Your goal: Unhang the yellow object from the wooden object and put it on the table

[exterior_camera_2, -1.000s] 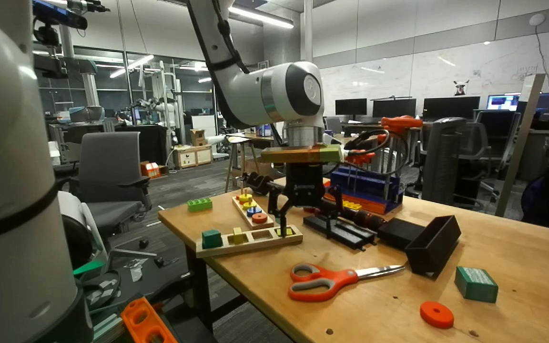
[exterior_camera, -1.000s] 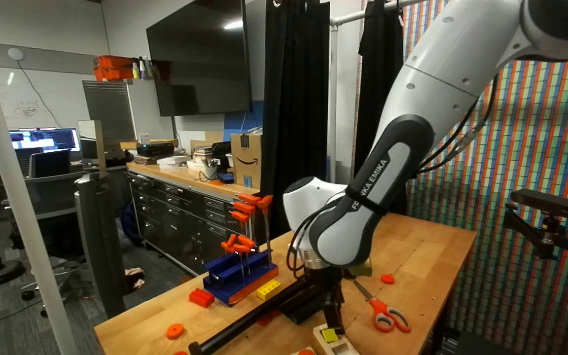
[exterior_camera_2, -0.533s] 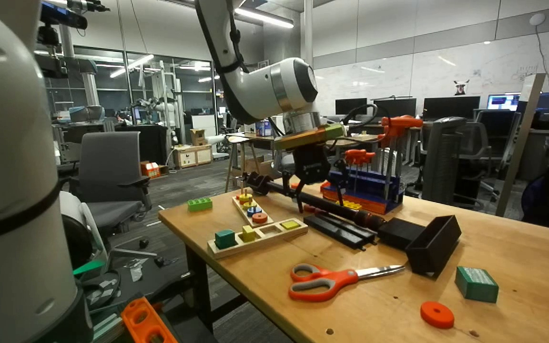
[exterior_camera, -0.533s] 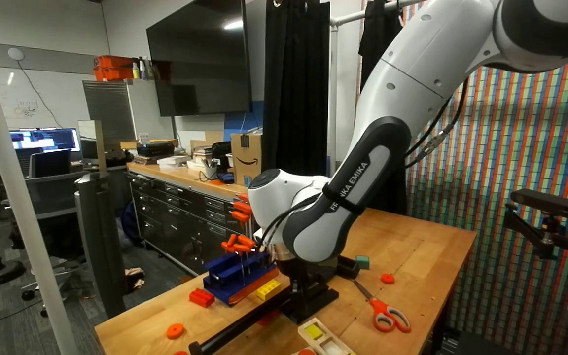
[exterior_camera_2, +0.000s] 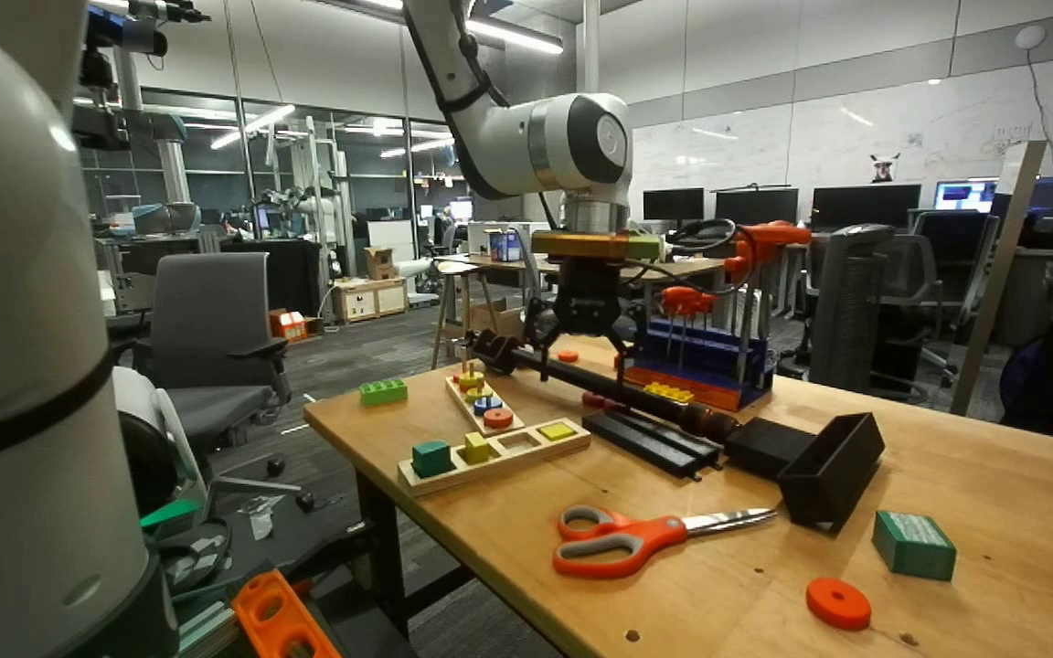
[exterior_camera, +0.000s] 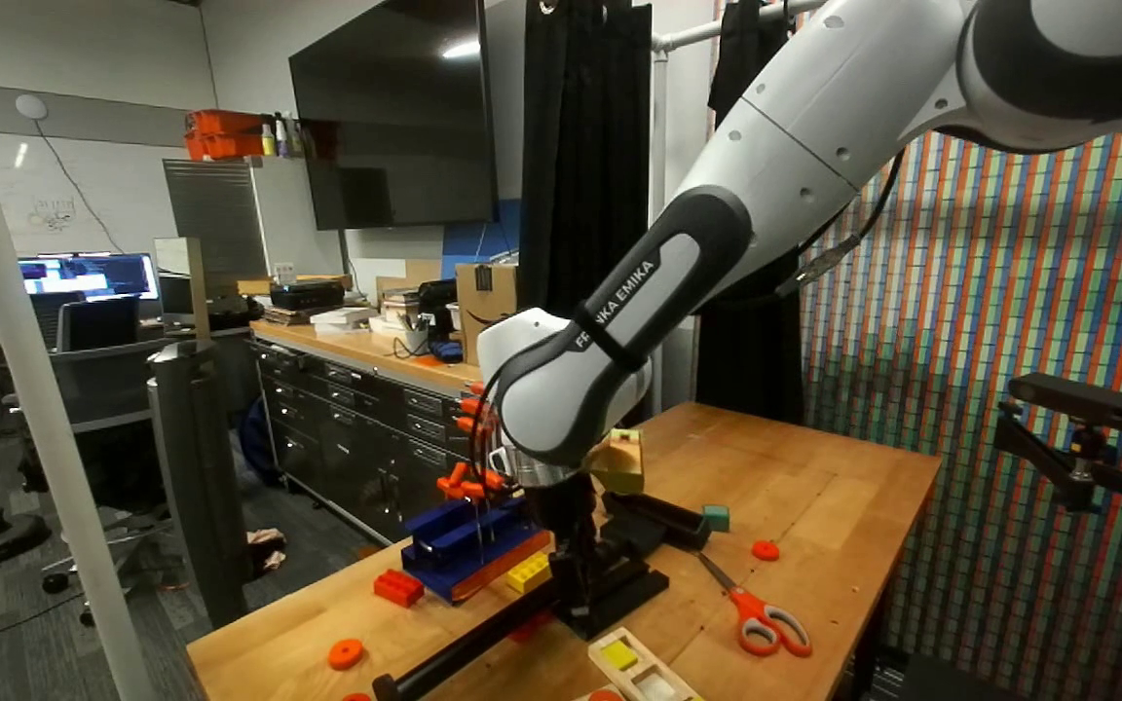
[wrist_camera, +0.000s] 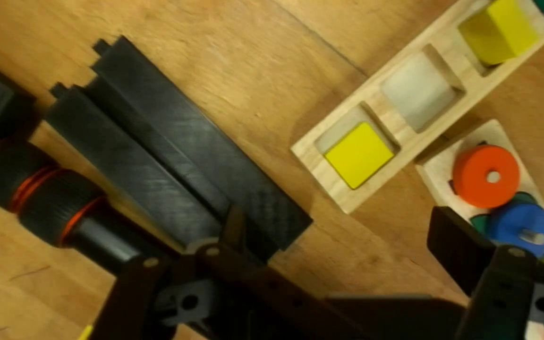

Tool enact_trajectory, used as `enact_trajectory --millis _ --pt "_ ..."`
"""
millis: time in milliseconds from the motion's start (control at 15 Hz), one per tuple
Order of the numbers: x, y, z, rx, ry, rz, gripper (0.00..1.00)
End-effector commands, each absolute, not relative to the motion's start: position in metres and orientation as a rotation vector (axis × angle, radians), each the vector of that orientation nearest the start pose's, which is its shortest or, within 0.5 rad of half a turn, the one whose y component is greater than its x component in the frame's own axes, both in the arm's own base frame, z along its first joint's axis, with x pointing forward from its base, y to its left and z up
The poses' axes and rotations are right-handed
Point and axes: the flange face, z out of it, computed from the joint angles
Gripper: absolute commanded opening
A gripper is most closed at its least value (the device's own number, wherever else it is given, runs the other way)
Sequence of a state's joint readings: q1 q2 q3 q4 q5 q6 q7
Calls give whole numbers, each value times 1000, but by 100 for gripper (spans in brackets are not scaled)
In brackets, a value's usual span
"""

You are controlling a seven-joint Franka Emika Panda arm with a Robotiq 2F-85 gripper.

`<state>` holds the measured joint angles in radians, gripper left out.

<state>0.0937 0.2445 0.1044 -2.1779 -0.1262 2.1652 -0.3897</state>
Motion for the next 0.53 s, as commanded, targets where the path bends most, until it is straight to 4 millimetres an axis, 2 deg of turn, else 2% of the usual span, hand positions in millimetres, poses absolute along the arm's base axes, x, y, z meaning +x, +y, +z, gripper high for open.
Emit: enact_trajectory --millis 0,200,467 --pt "531 118 264 -2786 -1087 454 100" --pt "528 138 260 -2672 -1143 477 100" --pt "512 171 247 -2559 -1249 490 100"
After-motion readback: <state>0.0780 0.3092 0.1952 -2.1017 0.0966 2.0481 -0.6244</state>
